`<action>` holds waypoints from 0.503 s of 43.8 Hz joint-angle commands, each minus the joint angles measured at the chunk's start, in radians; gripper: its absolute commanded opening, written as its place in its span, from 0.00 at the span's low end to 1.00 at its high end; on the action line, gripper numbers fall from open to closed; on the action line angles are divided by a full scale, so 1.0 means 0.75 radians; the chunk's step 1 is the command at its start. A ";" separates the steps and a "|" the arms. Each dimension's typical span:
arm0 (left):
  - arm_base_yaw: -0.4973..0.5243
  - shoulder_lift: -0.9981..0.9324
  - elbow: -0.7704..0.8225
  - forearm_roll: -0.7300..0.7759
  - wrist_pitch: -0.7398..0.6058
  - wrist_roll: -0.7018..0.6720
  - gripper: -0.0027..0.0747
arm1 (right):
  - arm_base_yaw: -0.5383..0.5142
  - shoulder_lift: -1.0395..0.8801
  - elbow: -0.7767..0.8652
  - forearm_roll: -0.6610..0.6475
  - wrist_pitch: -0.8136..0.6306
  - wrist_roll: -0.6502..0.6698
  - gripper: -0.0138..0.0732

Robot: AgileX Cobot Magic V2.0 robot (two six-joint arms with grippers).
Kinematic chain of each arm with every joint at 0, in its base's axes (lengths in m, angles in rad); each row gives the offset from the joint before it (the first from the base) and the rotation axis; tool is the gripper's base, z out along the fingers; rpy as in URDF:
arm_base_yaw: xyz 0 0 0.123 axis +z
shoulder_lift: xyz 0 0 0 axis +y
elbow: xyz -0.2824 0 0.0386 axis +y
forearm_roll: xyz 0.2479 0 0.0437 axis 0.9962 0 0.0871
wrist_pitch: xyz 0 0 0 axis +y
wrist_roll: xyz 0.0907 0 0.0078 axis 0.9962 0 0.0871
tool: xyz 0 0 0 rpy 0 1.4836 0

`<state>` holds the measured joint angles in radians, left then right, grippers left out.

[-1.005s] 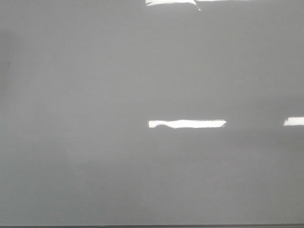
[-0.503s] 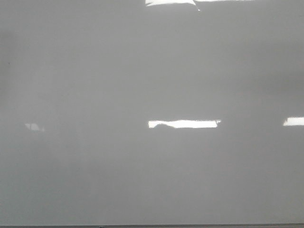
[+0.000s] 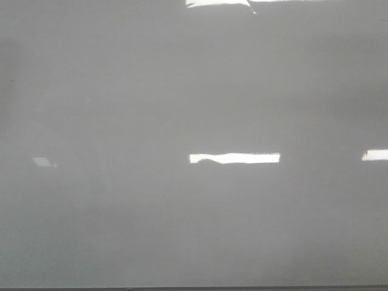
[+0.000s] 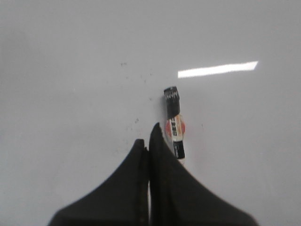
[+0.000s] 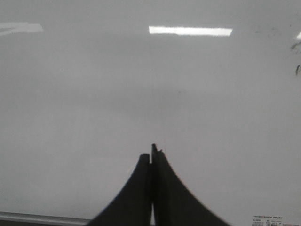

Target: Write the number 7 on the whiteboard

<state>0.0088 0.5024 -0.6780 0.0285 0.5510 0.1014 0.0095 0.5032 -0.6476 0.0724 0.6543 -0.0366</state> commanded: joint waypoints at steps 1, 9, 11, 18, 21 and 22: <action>0.001 0.043 -0.039 -0.038 -0.025 -0.001 0.01 | -0.003 0.072 -0.043 -0.002 -0.085 -0.006 0.08; 0.001 0.078 -0.039 -0.182 0.031 -0.001 0.01 | -0.003 0.148 -0.043 -0.002 -0.098 -0.006 0.08; 0.001 0.083 -0.039 -0.182 0.025 -0.001 0.01 | -0.003 0.159 -0.043 -0.002 -0.094 -0.006 0.08; 0.001 0.090 -0.039 -0.182 0.010 -0.001 0.01 | -0.003 0.183 -0.043 -0.002 -0.076 -0.007 0.08; 0.001 0.094 -0.039 -0.179 0.010 -0.001 0.01 | -0.003 0.184 -0.043 -0.002 -0.072 -0.015 0.08; 0.001 0.094 -0.039 -0.179 0.010 -0.001 0.01 | -0.003 0.184 -0.043 -0.002 -0.071 -0.017 0.08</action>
<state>0.0088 0.5625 -0.6780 -0.0935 0.6358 0.1014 0.0095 0.6339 -0.6476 0.0724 0.6567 -0.0366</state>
